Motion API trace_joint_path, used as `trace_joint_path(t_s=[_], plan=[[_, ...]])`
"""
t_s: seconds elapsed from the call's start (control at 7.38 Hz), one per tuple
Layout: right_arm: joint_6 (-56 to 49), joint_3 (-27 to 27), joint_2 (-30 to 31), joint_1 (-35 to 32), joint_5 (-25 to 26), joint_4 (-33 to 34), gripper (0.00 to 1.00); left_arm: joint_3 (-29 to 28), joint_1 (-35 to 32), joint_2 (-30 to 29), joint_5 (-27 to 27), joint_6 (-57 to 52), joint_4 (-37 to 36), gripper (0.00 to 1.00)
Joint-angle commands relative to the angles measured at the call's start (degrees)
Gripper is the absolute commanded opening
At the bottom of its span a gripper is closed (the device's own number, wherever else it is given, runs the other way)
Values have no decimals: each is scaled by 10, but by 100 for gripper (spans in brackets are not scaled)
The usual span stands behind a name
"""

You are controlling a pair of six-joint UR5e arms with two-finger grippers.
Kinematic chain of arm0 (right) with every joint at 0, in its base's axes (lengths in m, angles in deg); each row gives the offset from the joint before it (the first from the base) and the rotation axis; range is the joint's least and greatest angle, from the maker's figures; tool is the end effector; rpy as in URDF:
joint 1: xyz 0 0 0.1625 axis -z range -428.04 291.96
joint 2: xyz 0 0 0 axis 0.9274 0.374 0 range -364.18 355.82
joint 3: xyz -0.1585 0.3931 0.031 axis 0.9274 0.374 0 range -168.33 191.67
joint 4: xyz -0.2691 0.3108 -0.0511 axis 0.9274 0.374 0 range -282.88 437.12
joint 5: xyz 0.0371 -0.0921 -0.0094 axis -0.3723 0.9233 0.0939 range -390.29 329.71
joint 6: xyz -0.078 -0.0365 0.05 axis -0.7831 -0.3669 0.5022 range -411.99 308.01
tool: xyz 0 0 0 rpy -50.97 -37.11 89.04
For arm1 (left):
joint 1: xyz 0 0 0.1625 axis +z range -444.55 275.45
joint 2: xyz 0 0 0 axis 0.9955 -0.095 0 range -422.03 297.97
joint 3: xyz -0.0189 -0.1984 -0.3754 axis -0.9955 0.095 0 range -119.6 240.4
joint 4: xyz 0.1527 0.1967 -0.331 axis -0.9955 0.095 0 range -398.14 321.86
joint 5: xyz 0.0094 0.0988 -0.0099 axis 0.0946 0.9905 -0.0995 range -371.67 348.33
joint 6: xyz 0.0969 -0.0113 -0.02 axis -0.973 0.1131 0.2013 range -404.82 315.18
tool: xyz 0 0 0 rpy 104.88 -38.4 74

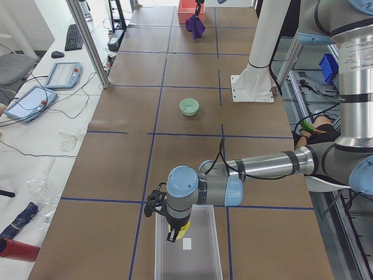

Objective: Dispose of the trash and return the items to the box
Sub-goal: 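Grasp the purple cloth with the right gripper and lift it, then carry the purple cloth with the right gripper into the pink bin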

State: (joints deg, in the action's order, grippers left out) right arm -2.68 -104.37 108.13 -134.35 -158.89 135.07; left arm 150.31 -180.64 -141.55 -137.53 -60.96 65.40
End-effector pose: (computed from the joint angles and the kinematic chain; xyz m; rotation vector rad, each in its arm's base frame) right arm -0.0780 -0.3550 0.5350 0.0953 -0.8807 0.2075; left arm -0.1182 -0.4016 0.7278 0.1702 0.6052 0.1858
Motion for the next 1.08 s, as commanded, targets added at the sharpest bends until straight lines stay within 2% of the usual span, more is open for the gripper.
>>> trace_joint_path(t_s=[0.0,0.14,0.27,0.41,0.68,0.81,0.95], plan=[[-204,-37,-37,-118,-3,182,0,-17,15,14,-50,19,24,0],[-299,-36,-60,-156,-2,245,0,-26,40,14,-76,21,25,0],[-356,-35,-83,-193,-2,300,0,-50,62,14,-102,22,60,0],[-424,-31,-96,-219,-2,329,0,-77,81,14,-116,39,104,0],[-474,-30,-95,-260,1,342,0,-115,95,13,-114,53,161,0],[-492,-30,-94,-272,5,342,0,-118,97,11,-112,52,162,33],[-497,-30,-94,-281,7,342,0,-117,98,10,-111,52,165,87]])
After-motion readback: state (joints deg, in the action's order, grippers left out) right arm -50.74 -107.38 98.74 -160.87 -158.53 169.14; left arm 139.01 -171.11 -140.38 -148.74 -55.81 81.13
